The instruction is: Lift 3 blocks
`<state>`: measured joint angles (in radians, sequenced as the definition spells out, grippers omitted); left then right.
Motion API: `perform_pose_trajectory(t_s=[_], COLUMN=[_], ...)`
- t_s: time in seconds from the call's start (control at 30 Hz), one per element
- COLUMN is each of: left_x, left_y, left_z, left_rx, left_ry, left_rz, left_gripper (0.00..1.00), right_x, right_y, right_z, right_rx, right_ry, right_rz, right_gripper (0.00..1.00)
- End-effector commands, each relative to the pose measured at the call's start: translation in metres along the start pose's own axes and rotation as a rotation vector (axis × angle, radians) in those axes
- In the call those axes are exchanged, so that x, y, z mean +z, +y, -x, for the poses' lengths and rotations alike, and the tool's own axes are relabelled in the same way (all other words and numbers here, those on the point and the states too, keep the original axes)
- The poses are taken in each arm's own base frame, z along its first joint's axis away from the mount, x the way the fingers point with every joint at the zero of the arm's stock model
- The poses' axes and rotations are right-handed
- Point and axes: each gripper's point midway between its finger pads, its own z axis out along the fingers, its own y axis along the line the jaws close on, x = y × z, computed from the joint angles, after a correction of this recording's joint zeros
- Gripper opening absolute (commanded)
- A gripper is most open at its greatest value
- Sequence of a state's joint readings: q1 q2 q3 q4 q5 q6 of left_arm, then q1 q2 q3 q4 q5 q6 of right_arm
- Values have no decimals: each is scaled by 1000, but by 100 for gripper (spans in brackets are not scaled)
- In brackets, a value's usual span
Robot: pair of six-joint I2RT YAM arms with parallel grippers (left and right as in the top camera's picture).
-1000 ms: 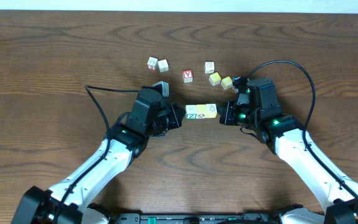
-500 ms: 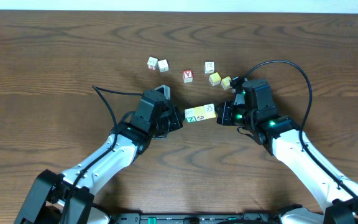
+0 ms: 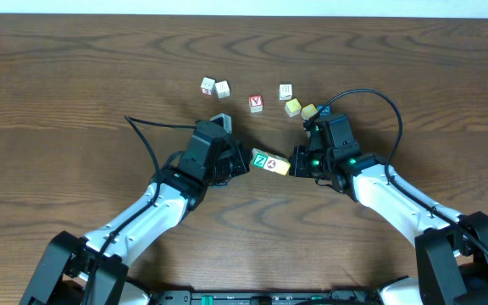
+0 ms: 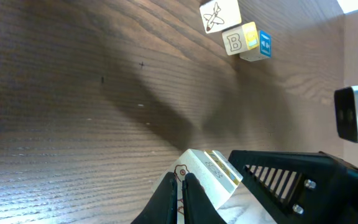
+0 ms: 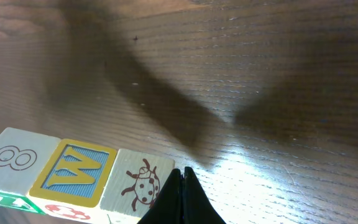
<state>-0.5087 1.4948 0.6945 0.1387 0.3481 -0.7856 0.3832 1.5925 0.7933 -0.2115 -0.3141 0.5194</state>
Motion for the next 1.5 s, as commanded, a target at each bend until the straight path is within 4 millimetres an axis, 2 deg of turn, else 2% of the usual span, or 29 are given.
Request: perform_pose_trajectory(t_s=[0.0, 0.43, 0.93, 1.07, 1.47], left_x=[11, 32, 34, 35, 35], left_y=[-12, 10, 6, 6, 8], left_z=[-22, -33, -42, -42, -40], left_rx=[34, 19, 40, 47, 49], left_ry=[71, 101, 112, 103, 89], left_rz=[-28, 36, 39, 48, 61], left_gripper=[7, 7, 7, 7, 7], right_x=[-2, -2, 0, 1, 11], right_y=[33, 35, 28, 29, 18], right_z=[-7, -3, -7, -9, -18], right_rx=[-21, -26, -23, -25, 22], right_ry=[39, 26, 21, 23, 55], right_rz=[131, 138, 75, 71, 16], right_gripper=[1, 1, 1, 1, 1])
